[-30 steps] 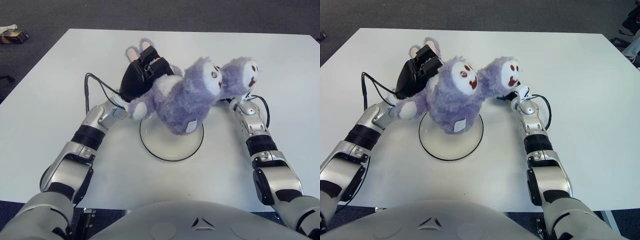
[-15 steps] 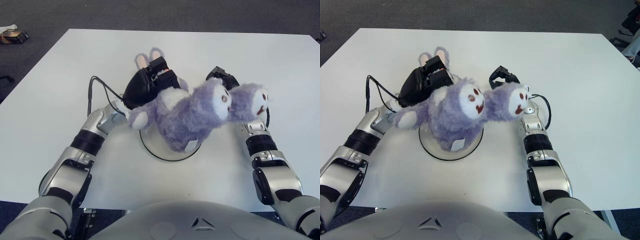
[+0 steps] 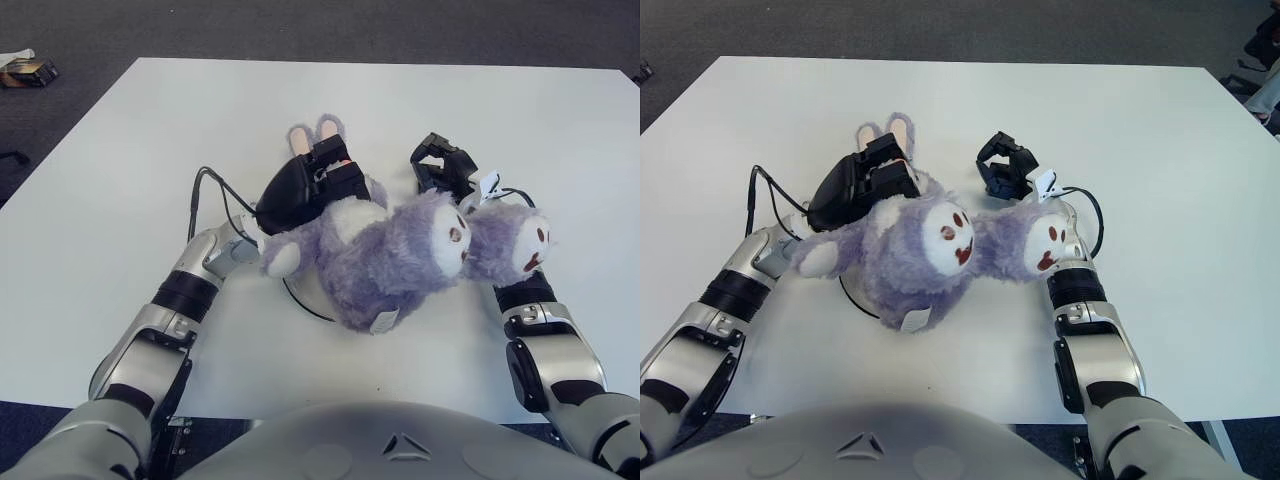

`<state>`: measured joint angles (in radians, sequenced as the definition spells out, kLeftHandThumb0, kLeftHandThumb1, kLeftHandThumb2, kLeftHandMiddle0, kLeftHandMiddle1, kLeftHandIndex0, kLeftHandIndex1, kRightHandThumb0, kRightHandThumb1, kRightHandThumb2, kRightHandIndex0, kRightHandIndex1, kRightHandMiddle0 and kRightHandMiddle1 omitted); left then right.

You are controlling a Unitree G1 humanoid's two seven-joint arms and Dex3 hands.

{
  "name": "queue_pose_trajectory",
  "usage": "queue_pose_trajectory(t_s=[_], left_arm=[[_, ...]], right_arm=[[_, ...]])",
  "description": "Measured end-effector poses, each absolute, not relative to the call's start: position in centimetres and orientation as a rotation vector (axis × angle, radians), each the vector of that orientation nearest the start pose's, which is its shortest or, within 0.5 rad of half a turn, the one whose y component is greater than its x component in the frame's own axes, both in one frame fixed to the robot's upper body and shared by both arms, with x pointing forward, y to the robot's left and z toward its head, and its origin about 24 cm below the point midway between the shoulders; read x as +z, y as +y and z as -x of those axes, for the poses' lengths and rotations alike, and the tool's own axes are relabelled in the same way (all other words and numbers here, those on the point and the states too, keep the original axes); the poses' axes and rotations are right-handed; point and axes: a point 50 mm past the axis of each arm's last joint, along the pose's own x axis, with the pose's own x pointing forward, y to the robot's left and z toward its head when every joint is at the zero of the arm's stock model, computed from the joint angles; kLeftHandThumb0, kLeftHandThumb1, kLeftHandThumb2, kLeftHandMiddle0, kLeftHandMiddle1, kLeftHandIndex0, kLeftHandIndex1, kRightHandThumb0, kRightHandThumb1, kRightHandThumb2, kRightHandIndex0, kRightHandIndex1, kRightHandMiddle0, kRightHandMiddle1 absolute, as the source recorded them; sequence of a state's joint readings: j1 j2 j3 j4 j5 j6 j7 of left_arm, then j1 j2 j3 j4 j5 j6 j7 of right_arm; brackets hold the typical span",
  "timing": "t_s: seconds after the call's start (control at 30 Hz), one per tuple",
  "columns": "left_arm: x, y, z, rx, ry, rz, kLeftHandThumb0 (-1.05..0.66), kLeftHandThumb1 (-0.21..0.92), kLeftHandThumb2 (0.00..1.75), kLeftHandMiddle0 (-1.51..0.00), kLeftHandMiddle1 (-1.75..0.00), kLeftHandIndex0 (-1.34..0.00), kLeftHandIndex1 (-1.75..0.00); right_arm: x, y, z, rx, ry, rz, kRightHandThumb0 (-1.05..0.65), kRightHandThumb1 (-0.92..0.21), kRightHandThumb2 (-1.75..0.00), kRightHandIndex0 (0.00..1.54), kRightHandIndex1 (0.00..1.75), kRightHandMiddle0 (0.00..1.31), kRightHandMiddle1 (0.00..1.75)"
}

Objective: Put the doll into the plate.

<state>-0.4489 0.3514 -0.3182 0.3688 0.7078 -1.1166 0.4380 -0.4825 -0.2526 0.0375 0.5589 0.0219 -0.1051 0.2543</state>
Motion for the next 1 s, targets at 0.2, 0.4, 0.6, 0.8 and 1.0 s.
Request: queue_pose_trajectory(t_s=[0.2,0.4,0.6,0.8,1.0], left_arm=[[12.55,9.06,-26.15,-0.558,-1.235,-0.595,0.16,0.05,1.56,-0.81,-1.75,-0.81,-1.56],[12.30,8.90,-26.32,-0.582,-1.214,-0.602,-0.27,0.56,1.00,-0.89,-1.75,-0.41,-1.73],[12.27,8.82,-26.46,-0.618,-1.187,-0.649,-0.59,0.87,0.68,-0.42,-1.64,-0.21,-1.62],[12.30,8.91,-26.56,-0.645,-1.158,-0.716,-0.87,0.92,0.75,-0.28,-1.45,-0.15,-1.46],[12.38,9.00,-26.54,-0.662,-1.157,-0.743,-0.93,0.92,0.82,-0.26,-1.13,-0.08,-1.34]], right_arm=[[6.53,-16.80,-33.93,0.300,0.012,0.257,-0.38,-0.71,-0.82,1.03,1.75,0.32,1.75],[6.58,-16.66,-33.83,0.302,0.011,0.273,-0.38,-0.72,-0.80,1.04,1.75,0.32,1.75],[6.66,-16.59,-33.79,0.307,0.008,0.298,-0.38,-0.72,-0.80,1.08,1.75,0.31,1.75],[6.74,-16.50,-33.84,0.310,0.007,0.313,-0.38,-0.73,-0.79,1.09,1.75,0.31,1.75],[6.74,-16.53,-33.76,0.308,0.005,0.312,-0.38,-0.72,-0.80,1.08,1.75,0.31,1.75]])
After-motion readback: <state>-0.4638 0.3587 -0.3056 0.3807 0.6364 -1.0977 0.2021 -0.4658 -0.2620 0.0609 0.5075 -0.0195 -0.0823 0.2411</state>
